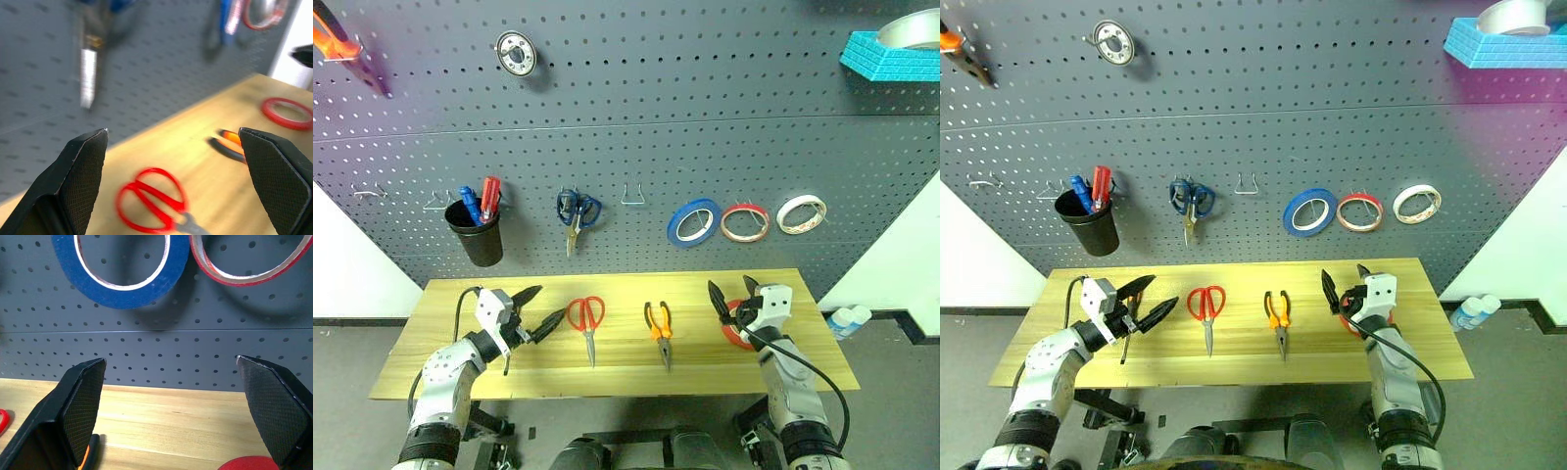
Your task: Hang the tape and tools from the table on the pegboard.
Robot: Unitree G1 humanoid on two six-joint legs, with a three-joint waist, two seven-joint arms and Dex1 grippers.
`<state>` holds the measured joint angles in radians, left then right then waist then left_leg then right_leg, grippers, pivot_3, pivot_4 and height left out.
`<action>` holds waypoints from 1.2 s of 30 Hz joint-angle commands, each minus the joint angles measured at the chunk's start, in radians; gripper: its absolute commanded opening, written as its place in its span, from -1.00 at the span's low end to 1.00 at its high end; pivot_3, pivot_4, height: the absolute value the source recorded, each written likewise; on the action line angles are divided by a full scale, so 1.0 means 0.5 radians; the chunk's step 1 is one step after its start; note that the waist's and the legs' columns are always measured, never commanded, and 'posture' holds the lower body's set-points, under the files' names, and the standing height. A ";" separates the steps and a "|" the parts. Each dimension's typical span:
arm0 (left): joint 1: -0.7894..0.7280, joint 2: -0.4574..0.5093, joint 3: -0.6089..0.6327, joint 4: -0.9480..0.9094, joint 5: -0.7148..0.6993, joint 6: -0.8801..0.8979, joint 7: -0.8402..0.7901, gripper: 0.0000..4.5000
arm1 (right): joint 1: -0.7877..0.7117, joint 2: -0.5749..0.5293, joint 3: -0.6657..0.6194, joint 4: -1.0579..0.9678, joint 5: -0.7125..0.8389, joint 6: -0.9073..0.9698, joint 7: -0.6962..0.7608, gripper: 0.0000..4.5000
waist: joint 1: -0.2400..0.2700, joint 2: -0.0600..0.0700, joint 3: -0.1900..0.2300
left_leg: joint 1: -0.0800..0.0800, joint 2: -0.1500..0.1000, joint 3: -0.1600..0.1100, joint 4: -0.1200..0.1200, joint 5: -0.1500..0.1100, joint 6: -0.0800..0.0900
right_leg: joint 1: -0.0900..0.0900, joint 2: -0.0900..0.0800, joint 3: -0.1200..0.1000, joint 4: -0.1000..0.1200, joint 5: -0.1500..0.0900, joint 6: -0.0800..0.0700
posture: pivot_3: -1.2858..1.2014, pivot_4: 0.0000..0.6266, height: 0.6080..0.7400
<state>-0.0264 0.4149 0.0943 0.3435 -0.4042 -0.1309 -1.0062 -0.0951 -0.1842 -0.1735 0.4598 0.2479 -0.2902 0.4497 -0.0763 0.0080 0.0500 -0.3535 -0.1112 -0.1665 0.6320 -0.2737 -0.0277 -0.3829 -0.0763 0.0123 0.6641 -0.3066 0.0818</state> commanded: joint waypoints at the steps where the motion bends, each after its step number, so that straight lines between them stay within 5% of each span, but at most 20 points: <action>1: 0.026 0.050 -0.022 -0.250 -0.035 0.158 -0.012 0.98 | -0.045 -0.023 -0.026 -0.035 0.036 0.018 0.017 1.00 | 0.003 0.000 0.000 | 0.000 0.000 0.000 0.000 0.000 0.000 | 0.000 0.000 0.000 0.000 0.000 0.000 | -0.10 -0.92 1.00; 18: 0.149 0.221 -0.152 -0.845 -0.141 0.657 -0.114 0.98 | -0.052 -0.124 -0.036 -0.020 0.025 0.107 0.070 1.00 | 0.008 0.003 0.002 | 0.000 0.006 0.005 0.000 0.000 0.000 | -0.002 0.006 0.004 0.000 0.002 -0.004 | -0.10 -0.90 1.00; 24: 0.097 0.225 -0.159 -0.962 -0.174 0.793 -0.036 0.98 | -0.146 -0.277 0.012 -0.029 -0.144 0.376 -0.074 1.00 | 0.010 0.007 0.007 | -0.001 0.007 0.007 0.000 0.000 0.000 | -0.004 0.007 0.007 0.000 0.002 -0.005 | -0.10 -0.87 1.00; 36: 0.072 0.199 -0.181 -1.105 -0.172 0.910 0.082 0.98 | -0.234 -0.531 0.198 -0.112 -0.162 1.018 0.282 1.00 | 0.009 0.002 0.015 | -0.004 0.010 0.011 0.000 0.000 0.000 | -0.009 0.008 0.009 -0.001 0.003 -0.006 | -0.10 -0.83 1.00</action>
<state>0.0245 0.5102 -0.0062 -0.1693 -0.4712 0.3180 -0.9731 -0.1862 -0.4398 -0.0809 0.4532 0.1403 0.1920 0.5493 -0.0716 0.0089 0.0576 -0.3554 -0.1063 -0.1604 0.6319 -0.2738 -0.0276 -0.3871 -0.0721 0.0172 0.6638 -0.3051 0.0790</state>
